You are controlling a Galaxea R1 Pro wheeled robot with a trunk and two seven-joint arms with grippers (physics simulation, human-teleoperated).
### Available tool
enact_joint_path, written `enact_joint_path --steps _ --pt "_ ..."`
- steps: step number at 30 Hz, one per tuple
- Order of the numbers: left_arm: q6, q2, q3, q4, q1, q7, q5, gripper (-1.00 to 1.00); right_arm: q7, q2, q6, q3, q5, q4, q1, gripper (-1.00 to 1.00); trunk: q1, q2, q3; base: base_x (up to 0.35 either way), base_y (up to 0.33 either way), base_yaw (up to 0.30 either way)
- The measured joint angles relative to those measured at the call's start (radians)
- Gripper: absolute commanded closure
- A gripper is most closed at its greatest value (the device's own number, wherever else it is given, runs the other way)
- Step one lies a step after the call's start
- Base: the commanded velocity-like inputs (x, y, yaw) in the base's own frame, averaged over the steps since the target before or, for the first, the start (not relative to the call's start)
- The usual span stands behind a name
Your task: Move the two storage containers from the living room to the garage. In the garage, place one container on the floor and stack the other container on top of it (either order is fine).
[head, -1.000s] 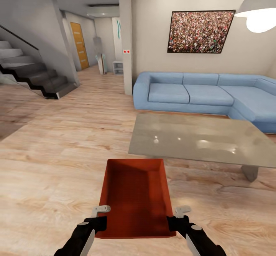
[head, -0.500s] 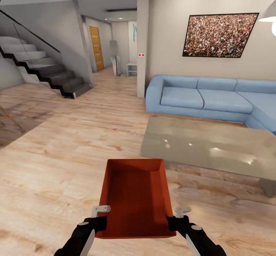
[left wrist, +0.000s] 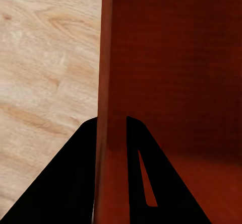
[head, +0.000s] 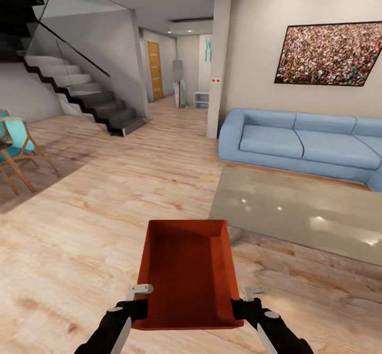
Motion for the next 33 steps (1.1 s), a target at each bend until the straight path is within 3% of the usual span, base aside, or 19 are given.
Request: enact_joint_path --steps 11,24,28,33 --pt "0.000 0.000 0.001 0.000 0.000 -0.001 -0.002 1.00 0.000 0.000 0.000 0.000 0.000 0.000 0.000 1.00 -0.042 0.077 0.046 0.002 0.000 0.229" --pt "0.002 0.000 0.000 0.000 0.000 0.000 0.000 1.00 0.000 0.000 0.000 0.000 -0.002 0.001 0.000 1.00 -0.093 0.168 0.099 0.282 0.000 0.229" --pt "0.001 0.000 0.000 0.000 0.000 0.001 0.002 1.00 -0.002 0.000 0.000 0.003 -0.005 0.000 0.000 1.00 -0.092 0.168 0.104 0.084 0.000 0.228" --pt "0.000 0.001 0.000 0.000 0.000 0.001 0.004 1.00 -0.003 0.000 0.000 0.004 -0.006 0.000 0.000 1.00 -0.111 0.203 0.124 0.009 0.000 0.228"
